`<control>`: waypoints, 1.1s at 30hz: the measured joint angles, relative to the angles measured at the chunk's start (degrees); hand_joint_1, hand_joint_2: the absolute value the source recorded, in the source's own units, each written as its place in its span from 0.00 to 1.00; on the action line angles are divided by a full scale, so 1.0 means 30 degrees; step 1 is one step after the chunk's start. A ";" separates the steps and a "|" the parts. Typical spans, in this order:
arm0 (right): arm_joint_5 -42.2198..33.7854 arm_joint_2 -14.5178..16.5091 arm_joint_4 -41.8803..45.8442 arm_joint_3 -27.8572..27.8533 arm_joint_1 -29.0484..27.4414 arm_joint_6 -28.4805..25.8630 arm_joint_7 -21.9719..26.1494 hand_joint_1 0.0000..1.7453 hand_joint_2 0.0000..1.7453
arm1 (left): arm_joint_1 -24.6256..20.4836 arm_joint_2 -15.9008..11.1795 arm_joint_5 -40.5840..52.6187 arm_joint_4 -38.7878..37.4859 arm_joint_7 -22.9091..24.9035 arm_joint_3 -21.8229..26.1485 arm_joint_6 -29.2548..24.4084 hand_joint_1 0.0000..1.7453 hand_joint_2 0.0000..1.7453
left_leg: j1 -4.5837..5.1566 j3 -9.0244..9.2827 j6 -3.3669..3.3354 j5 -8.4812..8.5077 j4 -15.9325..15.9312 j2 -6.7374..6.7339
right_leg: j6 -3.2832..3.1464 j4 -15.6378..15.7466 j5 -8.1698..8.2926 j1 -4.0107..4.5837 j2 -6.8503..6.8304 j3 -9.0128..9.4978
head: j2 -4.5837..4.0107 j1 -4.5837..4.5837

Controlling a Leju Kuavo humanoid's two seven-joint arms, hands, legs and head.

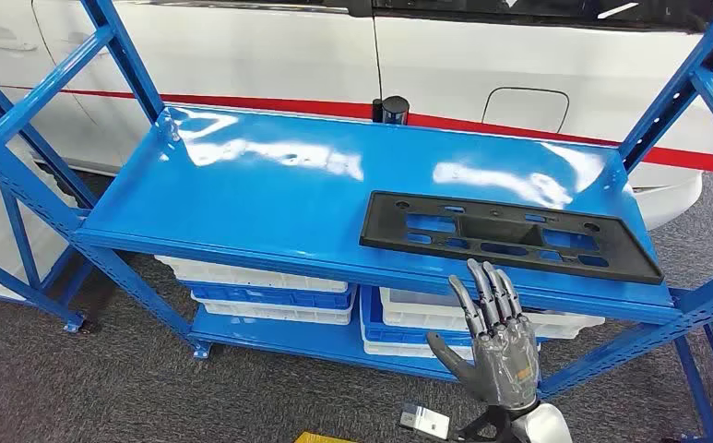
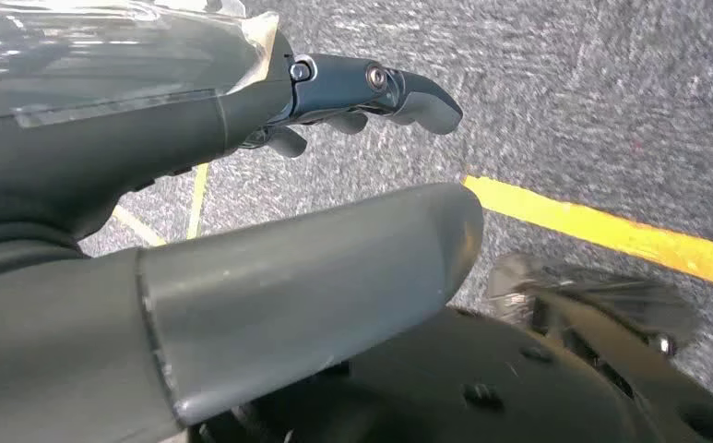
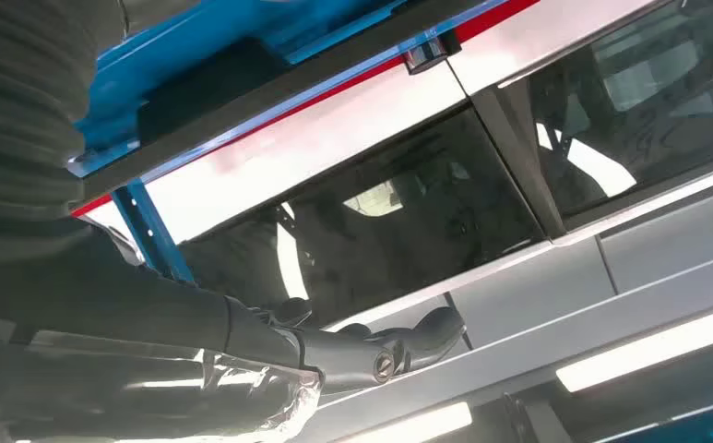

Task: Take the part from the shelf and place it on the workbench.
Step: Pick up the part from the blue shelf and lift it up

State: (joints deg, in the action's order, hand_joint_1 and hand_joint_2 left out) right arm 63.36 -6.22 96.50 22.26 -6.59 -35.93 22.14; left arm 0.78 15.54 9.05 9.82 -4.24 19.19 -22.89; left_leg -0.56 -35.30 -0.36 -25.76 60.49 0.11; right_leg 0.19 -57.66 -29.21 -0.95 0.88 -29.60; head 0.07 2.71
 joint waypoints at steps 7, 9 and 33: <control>0.0178 -0.0293 -0.1825 0.0825 0.1372 0.0000 -0.1115 0.00 1.00 | -0.0016 -0.0014 0.0091 -0.0004 0.0510 0.0000 -0.0002 0.00 0.00 | 0.0211 0.0313 -0.0223 0.0061 -0.0639 0.0143 | 0.0085 0.0034 -0.0246 0.0133 -0.0062 0.0089 | 0.0000 -0.0031; 0.0164 -0.0331 -0.2350 0.1046 0.1725 0.0000 -0.1235 0.00 1.00 | -0.0018 -0.0014 0.0118 -0.0004 0.0524 0.0000 -0.0009 0.00 0.00 | 0.0243 0.0317 -0.0278 0.0027 -0.0637 0.0149 | 0.0118 0.0132 -0.0230 0.0124 -0.0065 0.0216 | 0.0000 -0.0037; 0.1734 0.0559 -0.7658 0.2952 0.5187 0.0009 -0.3871 0.00 1.00 | -0.0001 -0.0504 0.0246 -0.0002 0.0082 0.0000 0.0694 0.00 0.00 | 0.0173 0.0462 -0.0446 -0.0071 -0.0656 0.0140 | 0.0272 0.0225 -0.0238 0.0132 -0.0068 0.0310 | 0.0000 -0.0033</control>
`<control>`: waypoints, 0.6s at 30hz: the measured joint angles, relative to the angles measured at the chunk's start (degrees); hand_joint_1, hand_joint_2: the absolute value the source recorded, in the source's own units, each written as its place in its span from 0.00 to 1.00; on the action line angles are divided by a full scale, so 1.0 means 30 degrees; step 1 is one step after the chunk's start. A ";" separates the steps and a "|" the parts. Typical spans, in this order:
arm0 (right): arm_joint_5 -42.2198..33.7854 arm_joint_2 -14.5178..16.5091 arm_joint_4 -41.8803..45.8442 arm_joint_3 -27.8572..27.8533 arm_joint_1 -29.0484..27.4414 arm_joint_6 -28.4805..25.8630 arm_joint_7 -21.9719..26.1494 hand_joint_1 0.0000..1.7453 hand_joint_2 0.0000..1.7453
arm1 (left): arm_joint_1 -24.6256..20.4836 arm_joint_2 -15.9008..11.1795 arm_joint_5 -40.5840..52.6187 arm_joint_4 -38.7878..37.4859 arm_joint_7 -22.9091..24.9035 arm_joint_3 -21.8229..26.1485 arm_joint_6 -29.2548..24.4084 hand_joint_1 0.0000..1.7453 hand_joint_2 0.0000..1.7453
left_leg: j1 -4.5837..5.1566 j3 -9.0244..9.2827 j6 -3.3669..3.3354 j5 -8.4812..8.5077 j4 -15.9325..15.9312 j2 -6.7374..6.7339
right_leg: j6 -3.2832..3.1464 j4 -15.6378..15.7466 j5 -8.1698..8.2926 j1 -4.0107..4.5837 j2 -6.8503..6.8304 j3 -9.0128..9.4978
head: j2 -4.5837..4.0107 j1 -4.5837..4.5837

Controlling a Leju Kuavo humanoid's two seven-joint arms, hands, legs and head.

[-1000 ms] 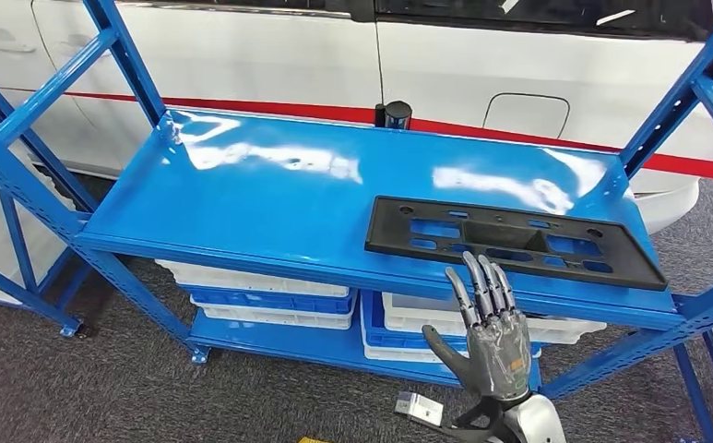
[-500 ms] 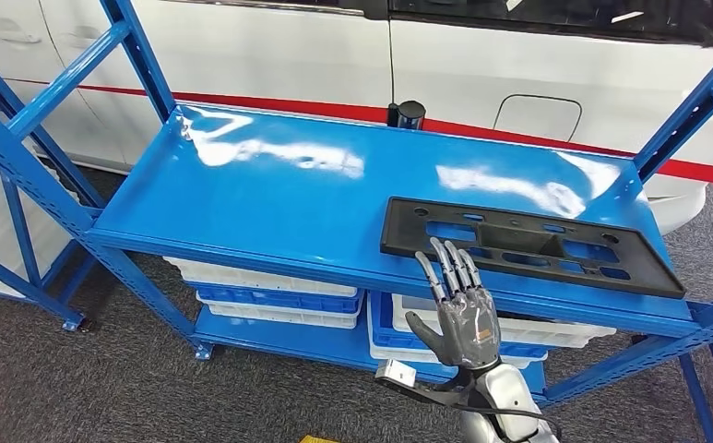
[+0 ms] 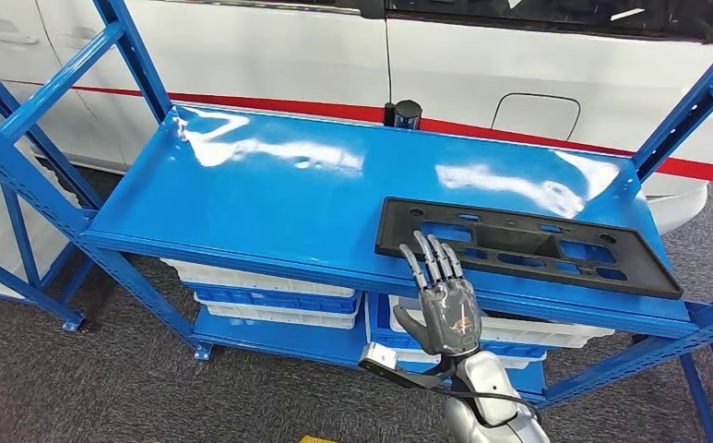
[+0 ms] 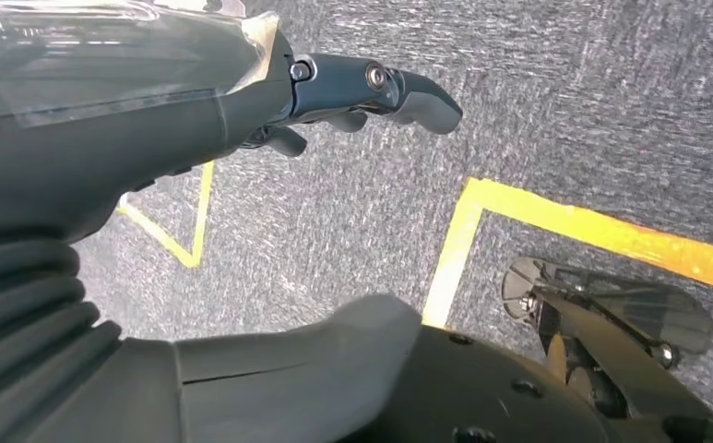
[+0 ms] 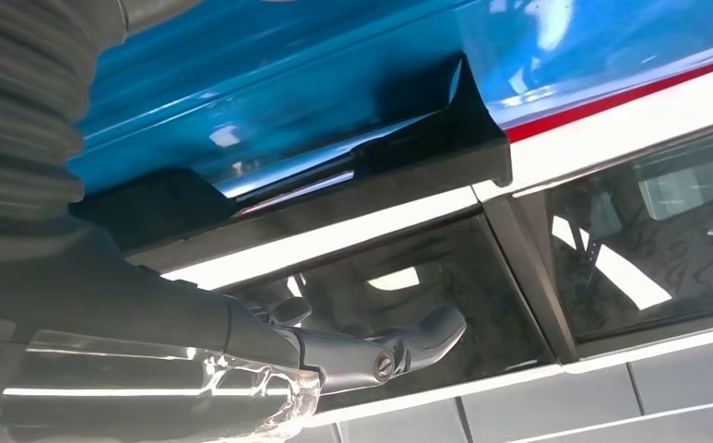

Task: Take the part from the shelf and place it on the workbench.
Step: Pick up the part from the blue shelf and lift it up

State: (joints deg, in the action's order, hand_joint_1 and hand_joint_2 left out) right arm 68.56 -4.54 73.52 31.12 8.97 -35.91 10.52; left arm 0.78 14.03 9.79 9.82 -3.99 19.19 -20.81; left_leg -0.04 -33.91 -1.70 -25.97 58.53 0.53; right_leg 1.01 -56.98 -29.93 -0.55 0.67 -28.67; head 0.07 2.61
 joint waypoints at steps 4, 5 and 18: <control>0.0239 0.0013 0.0336 -0.0006 -0.0057 -0.0009 -0.0098 0.00 1.00 | 0.0007 -0.0018 -0.0154 0.0006 -0.0404 0.0007 -0.0115 0.00 0.00 | -0.0002 0.0000 0.0002 -0.0002 -0.0003 -0.0003 | -0.0004 0.0000 -0.0003 0.0000 0.0001 -0.0028 | 0.0000 -0.0004; 0.0241 0.0013 0.0345 -0.0006 -0.0058 -0.0009 -0.0098 0.00 1.00 | 0.0007 -0.0020 -0.0159 0.0006 -0.0411 0.0007 -0.0115 0.00 0.00 | -0.0002 0.0000 0.0002 -0.0002 -0.0003 -0.0003 | -0.0004 0.0000 -0.0003 0.0000 0.0001 -0.0029 | 0.0000 -0.0004; 0.0552 0.0047 0.1953 -0.0550 -0.0170 0.0013 -0.0106 0.00 1.00 | 0.0066 -0.0148 0.0474 -0.0002 -0.0840 0.0000 -0.1008 0.00 0.25 | -0.0007 0.0014 0.0007 -0.0006 -0.0006 -0.0003 | -0.0004 0.0001 -0.0008 -0.0005 0.0000 -0.0051 | 0.0000 -0.0004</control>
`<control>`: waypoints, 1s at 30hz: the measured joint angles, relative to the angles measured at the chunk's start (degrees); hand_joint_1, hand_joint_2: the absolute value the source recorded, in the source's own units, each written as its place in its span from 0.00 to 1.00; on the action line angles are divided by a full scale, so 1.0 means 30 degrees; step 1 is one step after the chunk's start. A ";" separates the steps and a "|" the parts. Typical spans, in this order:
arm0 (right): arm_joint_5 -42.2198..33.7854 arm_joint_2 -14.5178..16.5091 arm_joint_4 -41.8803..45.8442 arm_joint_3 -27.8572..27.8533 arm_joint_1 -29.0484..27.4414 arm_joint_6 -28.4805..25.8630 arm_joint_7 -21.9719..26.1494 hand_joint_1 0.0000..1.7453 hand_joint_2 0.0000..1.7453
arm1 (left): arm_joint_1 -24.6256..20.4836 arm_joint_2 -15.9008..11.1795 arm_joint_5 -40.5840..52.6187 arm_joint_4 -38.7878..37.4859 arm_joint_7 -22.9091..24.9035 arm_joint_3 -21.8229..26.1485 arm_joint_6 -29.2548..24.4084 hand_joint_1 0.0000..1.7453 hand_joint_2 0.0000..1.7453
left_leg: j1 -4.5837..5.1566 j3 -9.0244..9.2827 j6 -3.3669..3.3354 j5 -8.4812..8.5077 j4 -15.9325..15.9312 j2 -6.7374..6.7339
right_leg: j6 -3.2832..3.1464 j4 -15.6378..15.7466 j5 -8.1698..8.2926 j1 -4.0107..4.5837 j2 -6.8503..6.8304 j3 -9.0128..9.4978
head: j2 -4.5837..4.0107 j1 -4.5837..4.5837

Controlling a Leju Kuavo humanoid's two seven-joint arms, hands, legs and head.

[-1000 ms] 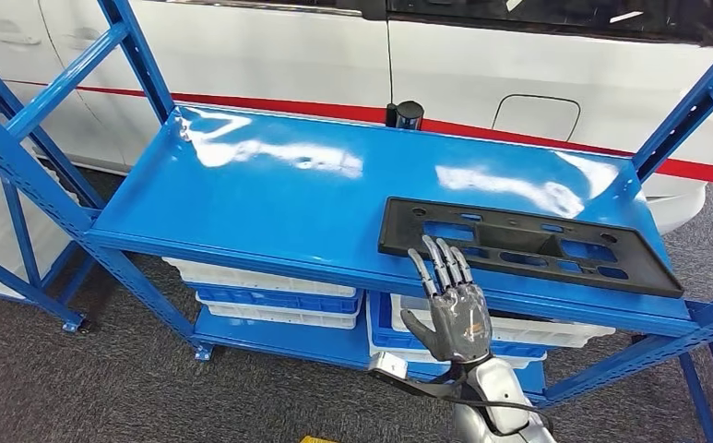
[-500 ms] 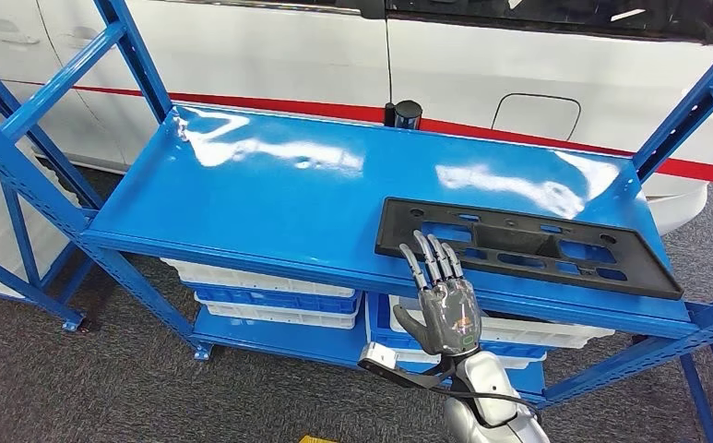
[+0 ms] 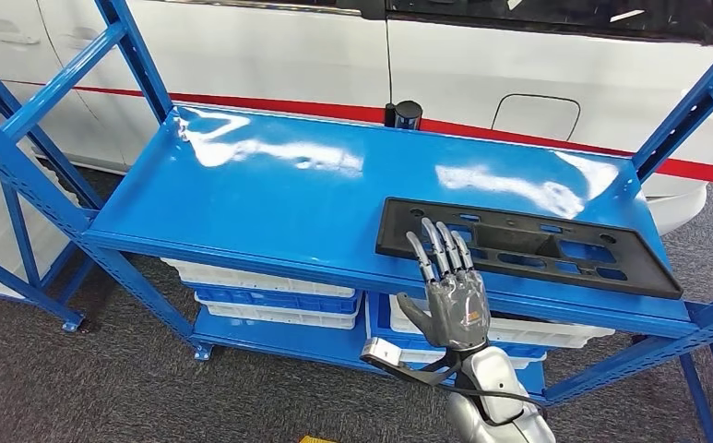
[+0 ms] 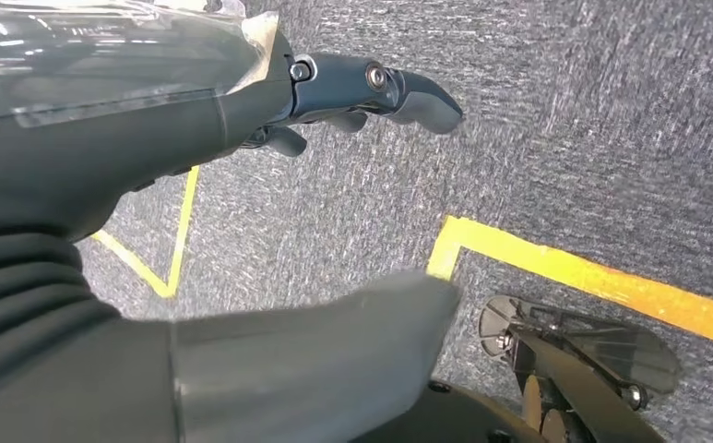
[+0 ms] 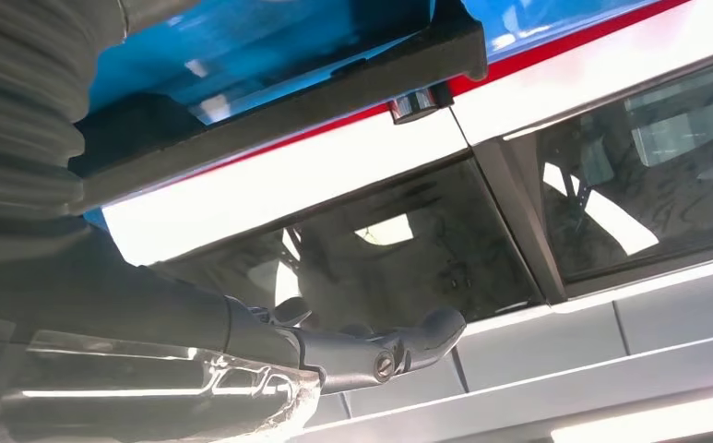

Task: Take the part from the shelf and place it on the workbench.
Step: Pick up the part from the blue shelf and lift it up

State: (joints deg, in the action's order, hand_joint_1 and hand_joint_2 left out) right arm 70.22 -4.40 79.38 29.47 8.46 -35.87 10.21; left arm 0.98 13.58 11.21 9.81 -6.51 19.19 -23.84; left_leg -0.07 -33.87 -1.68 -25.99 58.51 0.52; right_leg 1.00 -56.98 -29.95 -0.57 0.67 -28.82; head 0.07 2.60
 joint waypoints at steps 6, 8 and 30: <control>-0.0177 0.0246 -0.0950 -0.0178 0.0851 0.0071 -0.0031 0.00 1.00 | -0.0003 -0.0127 0.0291 0.0006 -0.0410 -0.0049 0.1647 0.00 1.00 | -0.0001 0.0005 0.0000 0.0002 0.0000 0.0000 | -0.0001 -0.0001 0.0004 0.0004 0.0000 0.0036 | 0.0000 0.0002; -0.0222 0.0361 -0.1331 -0.0215 0.1132 0.0077 -0.0040 0.00 1.00 | -0.0003 -0.0171 0.0300 0.0007 -0.0437 -0.0086 0.1829 0.00 1.00 | -0.0001 0.0006 0.0001 0.0003 0.0000 -0.0001 | -0.0001 -0.0001 0.0004 0.0006 0.0000 0.0035 | 0.0000 0.0004; 0.0118 0.1493 -0.5136 -0.0022 0.2966 0.0189 -0.1055 0.00 1.00 | -0.0029 -0.0636 0.0306 0.0002 -0.1127 -0.0155 0.3665 0.00 1.00 | -0.0002 -0.0002 0.0001 0.0004 0.0000 0.0001 | -0.0001 -0.0004 0.0004 0.0004 -0.0002 0.0067 | 0.0000 0.0004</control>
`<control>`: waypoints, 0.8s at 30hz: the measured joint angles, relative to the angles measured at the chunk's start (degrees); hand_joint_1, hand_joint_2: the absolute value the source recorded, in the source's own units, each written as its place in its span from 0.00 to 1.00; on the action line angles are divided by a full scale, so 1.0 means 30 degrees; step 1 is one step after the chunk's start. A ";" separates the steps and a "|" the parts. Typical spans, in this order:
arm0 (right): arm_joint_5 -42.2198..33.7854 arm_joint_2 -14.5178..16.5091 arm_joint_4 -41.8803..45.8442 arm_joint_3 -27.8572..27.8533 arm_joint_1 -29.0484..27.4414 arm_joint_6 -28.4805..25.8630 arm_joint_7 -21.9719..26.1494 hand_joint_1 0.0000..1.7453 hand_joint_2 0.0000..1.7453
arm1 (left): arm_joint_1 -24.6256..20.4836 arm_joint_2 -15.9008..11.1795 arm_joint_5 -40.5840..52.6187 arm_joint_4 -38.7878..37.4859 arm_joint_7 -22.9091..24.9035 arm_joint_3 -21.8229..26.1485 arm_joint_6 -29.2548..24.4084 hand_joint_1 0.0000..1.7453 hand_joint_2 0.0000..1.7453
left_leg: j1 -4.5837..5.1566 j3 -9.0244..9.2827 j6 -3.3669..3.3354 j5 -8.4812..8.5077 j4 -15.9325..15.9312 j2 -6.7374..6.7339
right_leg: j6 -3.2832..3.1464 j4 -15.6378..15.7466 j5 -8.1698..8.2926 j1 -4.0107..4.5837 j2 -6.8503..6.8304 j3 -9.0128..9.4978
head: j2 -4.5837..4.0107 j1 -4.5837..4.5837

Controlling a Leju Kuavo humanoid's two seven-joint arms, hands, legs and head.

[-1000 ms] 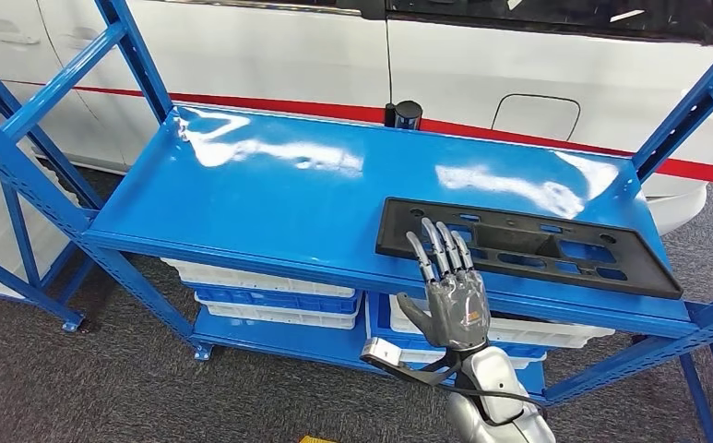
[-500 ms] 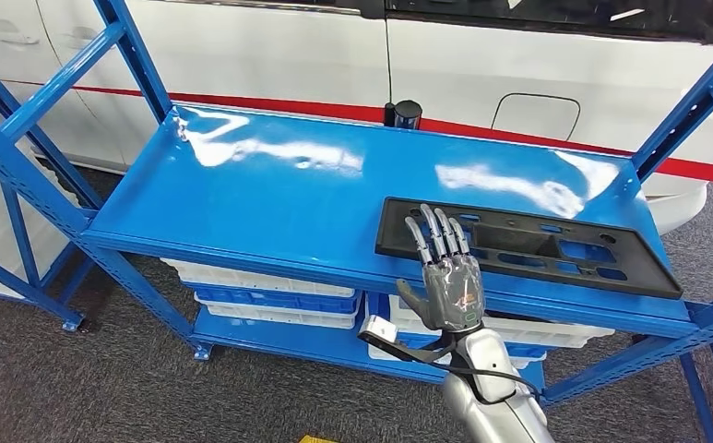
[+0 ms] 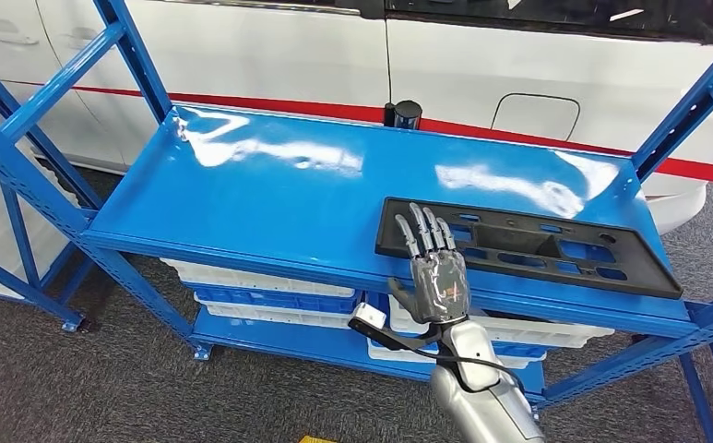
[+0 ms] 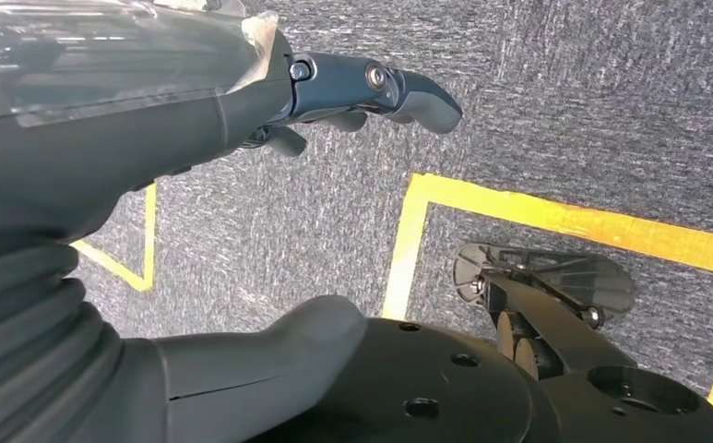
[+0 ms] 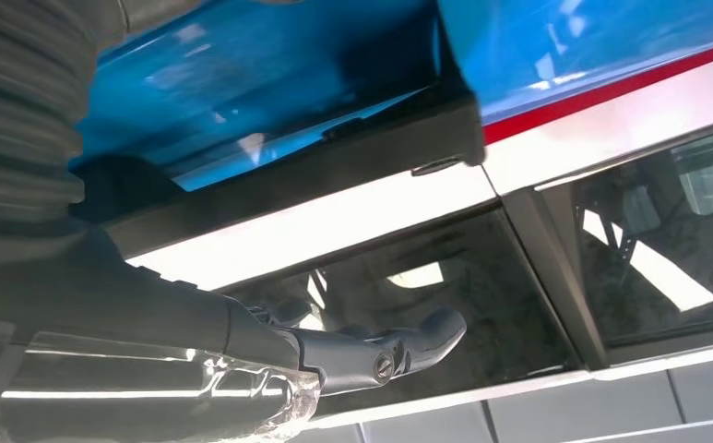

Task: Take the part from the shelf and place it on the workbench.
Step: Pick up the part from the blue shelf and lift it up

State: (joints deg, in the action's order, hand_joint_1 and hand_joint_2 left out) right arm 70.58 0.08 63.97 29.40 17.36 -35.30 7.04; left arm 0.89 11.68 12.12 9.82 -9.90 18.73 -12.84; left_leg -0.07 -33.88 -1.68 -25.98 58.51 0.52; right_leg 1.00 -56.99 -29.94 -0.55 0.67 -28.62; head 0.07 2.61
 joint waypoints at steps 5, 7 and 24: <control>-0.0054 0.0248 -0.0547 0.0121 0.0465 0.0000 -0.0002 0.00 1.00 | -0.0010 -0.0024 0.0013 0.0000 0.0027 0.0000 0.0015 0.00 1.00 | 0.0000 0.0004 0.0000 0.0000 0.0000 0.0003 | -0.0001 0.0000 -0.0001 0.0001 0.0000 -0.0027 | 0.0000 -0.0002; -0.0136 0.0315 -0.0718 0.0153 0.0628 -0.0005 0.0004 0.00 1.00 | -0.0010 -0.0024 0.0016 0.0002 0.0076 0.0002 -0.0001 0.00 1.00 | 0.0000 0.0004 0.0000 0.0001 0.0000 0.0002 | -0.0001 0.0000 0.0000 0.0000 0.0000 -0.0021 | 0.0000 -0.0003; 0.0089 0.0423 -0.2005 -0.0361 0.2550 -0.0199 -0.0659 0.00 1.00 | -0.0017 -0.0046 0.0046 -0.0002 0.0191 0.0002 0.0050 0.00 1.00 | 0.0000 0.0002 -0.0001 0.0003 0.0002 0.0003 | 0.0000 -0.0001 0.0001 -0.0002 0.0000 -0.0022 | 0.0000 -0.0002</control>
State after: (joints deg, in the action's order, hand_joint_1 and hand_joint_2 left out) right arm 70.84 1.35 57.96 28.32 25.01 -35.89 5.07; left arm 0.84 11.54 12.26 9.81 -9.32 18.73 -12.69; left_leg -0.07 -33.87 -1.68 -25.97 58.51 0.53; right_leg 1.00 -56.99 -29.94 -0.56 0.67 -28.69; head 0.07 2.61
